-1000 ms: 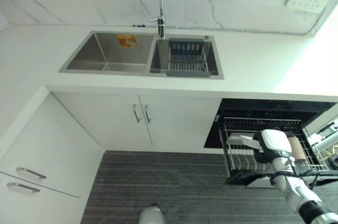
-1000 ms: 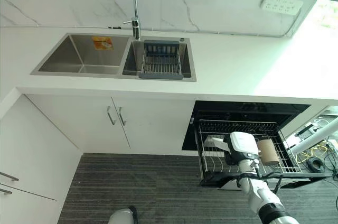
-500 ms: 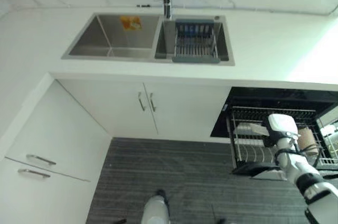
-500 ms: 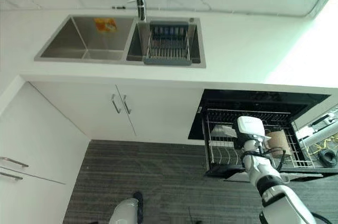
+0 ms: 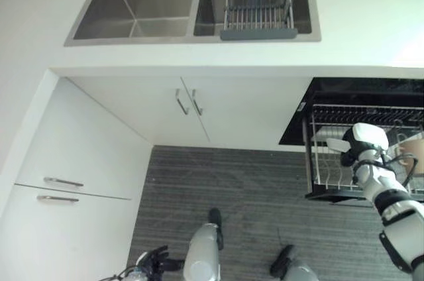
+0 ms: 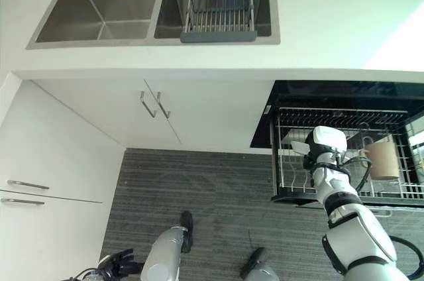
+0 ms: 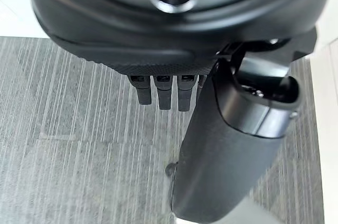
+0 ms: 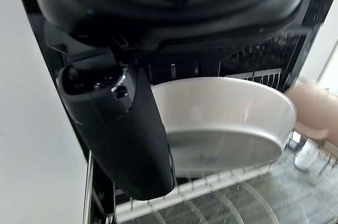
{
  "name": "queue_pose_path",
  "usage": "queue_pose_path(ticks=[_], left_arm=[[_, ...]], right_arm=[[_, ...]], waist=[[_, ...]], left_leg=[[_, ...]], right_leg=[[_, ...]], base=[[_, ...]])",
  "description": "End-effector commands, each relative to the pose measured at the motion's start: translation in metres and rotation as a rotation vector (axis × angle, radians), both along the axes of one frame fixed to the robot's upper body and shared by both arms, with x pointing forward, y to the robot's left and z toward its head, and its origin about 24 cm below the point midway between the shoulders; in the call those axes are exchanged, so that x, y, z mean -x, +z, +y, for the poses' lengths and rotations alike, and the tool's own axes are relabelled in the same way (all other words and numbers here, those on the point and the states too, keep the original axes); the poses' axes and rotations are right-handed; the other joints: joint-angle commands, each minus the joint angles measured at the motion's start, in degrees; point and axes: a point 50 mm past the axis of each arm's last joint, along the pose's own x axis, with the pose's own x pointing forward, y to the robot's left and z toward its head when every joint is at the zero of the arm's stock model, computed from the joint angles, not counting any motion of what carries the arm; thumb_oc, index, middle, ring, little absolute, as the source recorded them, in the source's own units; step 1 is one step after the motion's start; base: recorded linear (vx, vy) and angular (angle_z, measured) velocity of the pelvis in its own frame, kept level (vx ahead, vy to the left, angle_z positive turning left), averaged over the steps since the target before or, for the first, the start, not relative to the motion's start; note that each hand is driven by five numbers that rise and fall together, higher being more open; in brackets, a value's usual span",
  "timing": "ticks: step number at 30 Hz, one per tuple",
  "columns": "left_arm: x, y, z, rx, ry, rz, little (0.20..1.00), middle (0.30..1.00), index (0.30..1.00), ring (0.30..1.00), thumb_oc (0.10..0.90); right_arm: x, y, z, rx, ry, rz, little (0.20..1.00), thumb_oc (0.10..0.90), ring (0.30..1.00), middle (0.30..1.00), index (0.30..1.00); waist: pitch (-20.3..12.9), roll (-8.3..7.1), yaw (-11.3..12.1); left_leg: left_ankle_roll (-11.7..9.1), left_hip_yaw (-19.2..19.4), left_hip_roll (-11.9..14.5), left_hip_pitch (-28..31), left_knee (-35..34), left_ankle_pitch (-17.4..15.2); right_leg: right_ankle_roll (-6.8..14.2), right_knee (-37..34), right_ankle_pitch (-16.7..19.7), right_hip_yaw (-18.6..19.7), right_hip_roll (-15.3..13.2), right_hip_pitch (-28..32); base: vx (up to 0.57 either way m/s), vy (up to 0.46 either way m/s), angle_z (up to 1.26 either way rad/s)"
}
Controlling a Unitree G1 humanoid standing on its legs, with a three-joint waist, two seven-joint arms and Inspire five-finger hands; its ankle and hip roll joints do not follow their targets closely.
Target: Place the dishes in the dishwasher.
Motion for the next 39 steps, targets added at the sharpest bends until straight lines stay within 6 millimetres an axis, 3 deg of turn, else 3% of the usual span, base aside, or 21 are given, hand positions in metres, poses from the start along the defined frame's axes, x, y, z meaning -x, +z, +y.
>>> queue_pose_path(ticks=[1,6,7,8,13,27,33,39], left_arm=[[0.016,0.003,0.024,-0.081,0.001,0.037,0.900,0.900,0.900,0.900,0.800],[0.017,0.001,0.020,-0.064,0.009,0.025,0.900,0.900,0.900,0.900,0.800],[0.018,0.001,0.019,-0.063,0.007,0.025,0.900,0.900,0.900,0.900,0.800],[0.018,0.001,0.019,-0.060,0.004,0.023,0.900,0.900,0.900,0.900,0.800],[0.012,0.002,0.016,-0.043,-0.013,0.003,0.900,0.900,0.900,0.900,0.800],[0.013,0.002,0.017,-0.035,-0.041,0.023,0.900,0.900,0.900,0.900,0.800],[0.026,0.001,0.024,-0.050,-0.016,0.058,0.900,0.900,0.900,0.900,0.800],[0.043,-0.002,0.028,-0.059,-0.009,0.110,0.900,0.900,0.900,0.900,0.800]], right_arm=[[-0.012,0.062,-0.022,0.092,-0.064,-0.185,0.300,0.400,0.300,0.300,0.300],[-0.017,0.076,-0.024,0.071,-0.085,-0.189,0.300,0.400,0.300,0.300,0.300],[-0.017,0.075,-0.024,0.063,-0.088,-0.177,0.469,0.513,0.469,0.469,0.469],[-0.016,0.072,-0.025,0.047,-0.093,-0.149,0.900,0.800,0.900,0.900,0.900],[-0.012,0.061,-0.027,-0.015,-0.121,-0.098,0.900,0.800,0.900,0.900,0.900],[-0.010,0.065,-0.034,-0.155,-0.134,-0.129,0.900,0.800,0.900,0.900,0.900],[-0.013,0.085,-0.033,-0.221,-0.070,-0.226,0.900,0.800,0.900,0.900,0.900],[-0.008,0.090,-0.035,-0.271,-0.040,-0.247,0.900,0.800,0.900,0.900,0.900]], waist=[[-3.32,-1.72,1.18],[-2.11,-0.53,1.24],[-2.09,-0.51,1.21],[-2.06,-0.49,1.16],[-2.29,-0.61,0.84],[-3.38,-2.25,0.31],[-5.77,-4.33,-0.59],[-7.92,-5.91,-1.82]], left_leg=[[-5.27,-2.63,1.81,2.86,-0.50,-6.82],[-5.57,-2.37,1.29,1.17,-0.50,-6.57],[-5.62,-2.29,1.28,1.18,-0.50,-6.58],[-5.72,-2.14,1.35,1.19,-0.50,-6.54],[-5.91,-1.46,1.66,1.64,-0.50,-6.57],[-6.41,-1.36,2.52,2.71,-0.50,-6.21],[-6.85,-0.44,3.63,5.63,-0.50,-6.24],[-6.43,0.83,4.32,7.22,-0.50,-5.38]], right_leg=[[2.46,-1.19,-3.57,4.57,-1.37,-0.79],[2.36,-1.19,-3.59,5.00,-1.83,-2.37],[2.38,-1.19,-3.61,4.99,-1.88,-2.37],[2.38,-1.19,-3.63,4.98,-2.00,-2.40],[2.31,-1.19,-3.52,4.86,-2.34,-2.29],[1.92,-1.19,-3.82,5.14,-1.07,-1.30],[1.98,-1.19,-4.52,5.03,-0.30,1.82],[1.32,-1.19,-3.91,4.51,0.00,3.16]], base=[[-0.10,-0.040,0.04],[-0.08,0.002,0.00],[-0.04,0.032,0.03],[-0.04,0.035,0.01],[-0.03,0.036,-0.05],[-0.02,0.005,-0.01],[0.02,0.013,-0.04],[0.02,0.019,-0.03]])
